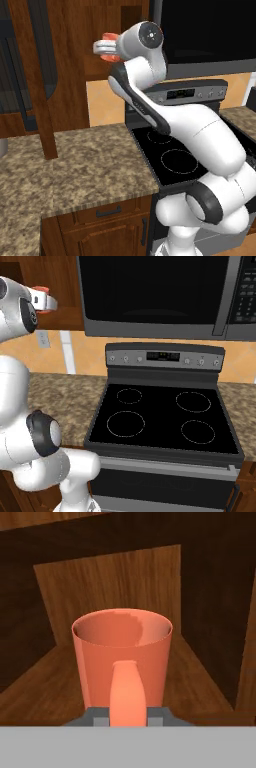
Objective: Gather all objects into one cabinet and sort the glasses and bowls to opposite sides.
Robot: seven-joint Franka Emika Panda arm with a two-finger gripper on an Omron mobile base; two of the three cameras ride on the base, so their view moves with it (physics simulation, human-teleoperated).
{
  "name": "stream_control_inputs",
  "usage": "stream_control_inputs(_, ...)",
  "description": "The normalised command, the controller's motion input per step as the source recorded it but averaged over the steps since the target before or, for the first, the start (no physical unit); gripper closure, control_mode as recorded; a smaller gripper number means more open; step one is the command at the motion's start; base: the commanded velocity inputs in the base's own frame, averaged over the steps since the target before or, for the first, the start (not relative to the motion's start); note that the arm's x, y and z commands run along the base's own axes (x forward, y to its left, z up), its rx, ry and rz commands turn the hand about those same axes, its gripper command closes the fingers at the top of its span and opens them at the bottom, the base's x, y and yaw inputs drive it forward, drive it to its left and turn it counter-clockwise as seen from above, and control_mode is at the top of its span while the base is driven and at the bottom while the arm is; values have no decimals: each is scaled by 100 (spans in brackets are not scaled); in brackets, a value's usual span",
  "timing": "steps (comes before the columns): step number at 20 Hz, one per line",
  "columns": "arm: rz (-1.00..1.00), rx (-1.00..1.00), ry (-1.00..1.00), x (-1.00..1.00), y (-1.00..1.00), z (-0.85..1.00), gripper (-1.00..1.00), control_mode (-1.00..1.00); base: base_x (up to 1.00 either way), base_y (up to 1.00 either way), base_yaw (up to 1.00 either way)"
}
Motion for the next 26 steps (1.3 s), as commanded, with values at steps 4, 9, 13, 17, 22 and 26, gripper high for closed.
stream_control_inputs(4, 5, 14, -2, -100, -37, 14, 100, -100, 0, 0, 0)
stream_control_inputs(9, 0, 12, 1, -100, -10, 26, 100, -100, 0, 0, 0)
stream_control_inputs(13, -2, 9, 9, -100, -13, 25, 100, -100, 0, 0, 0)
stream_control_inputs(17, -5, 4, 12, -100, -16, 8, 100, -100, 0, 0, 0)
stream_control_inputs(22, -3, 0, 6, -100, -15, 0, 100, -100, 0, 0, 0)
stream_control_inputs(26, 0, 0, 0, -100, -20, 0, 100, -100, 0, 0, 0)
